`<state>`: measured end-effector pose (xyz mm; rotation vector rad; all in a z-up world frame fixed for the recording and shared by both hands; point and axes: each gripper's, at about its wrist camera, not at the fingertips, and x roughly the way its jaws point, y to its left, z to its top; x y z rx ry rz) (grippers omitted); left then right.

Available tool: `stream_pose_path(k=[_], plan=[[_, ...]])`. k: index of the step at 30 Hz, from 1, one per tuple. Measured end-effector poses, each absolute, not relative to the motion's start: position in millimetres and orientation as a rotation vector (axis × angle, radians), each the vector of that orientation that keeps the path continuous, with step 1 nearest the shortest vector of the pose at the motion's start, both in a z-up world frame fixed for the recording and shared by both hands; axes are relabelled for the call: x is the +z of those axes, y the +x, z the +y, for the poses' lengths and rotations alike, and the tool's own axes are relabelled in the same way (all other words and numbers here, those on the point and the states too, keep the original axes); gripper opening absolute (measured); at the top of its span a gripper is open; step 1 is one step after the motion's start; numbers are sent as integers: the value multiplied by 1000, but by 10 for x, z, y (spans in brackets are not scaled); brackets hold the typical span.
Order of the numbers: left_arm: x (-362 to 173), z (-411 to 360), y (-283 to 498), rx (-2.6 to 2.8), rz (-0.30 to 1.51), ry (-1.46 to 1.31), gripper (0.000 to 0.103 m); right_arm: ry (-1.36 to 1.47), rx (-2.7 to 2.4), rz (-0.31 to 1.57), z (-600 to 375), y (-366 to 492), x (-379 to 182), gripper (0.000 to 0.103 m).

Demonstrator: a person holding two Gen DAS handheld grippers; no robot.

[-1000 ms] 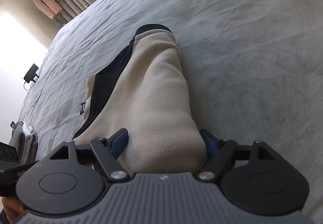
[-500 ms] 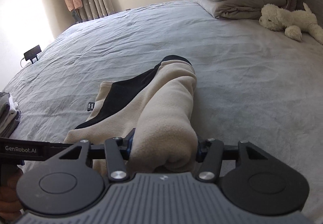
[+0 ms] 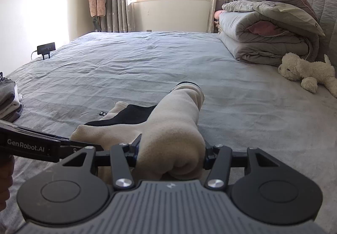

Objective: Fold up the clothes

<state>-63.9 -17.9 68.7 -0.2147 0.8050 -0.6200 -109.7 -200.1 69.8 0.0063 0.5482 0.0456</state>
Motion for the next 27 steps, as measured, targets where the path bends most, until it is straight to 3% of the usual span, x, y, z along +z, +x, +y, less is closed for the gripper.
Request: stream_pose_path(k=[17, 27], plan=[[1052, -342, -696, -559, 630, -161, 34, -46, 34, 437, -2083, -981, 1021, 53], [1497, -1376, -262, -590, 524, -248, 33, 1, -44, 309, -3183, -705, 1474, 53]])
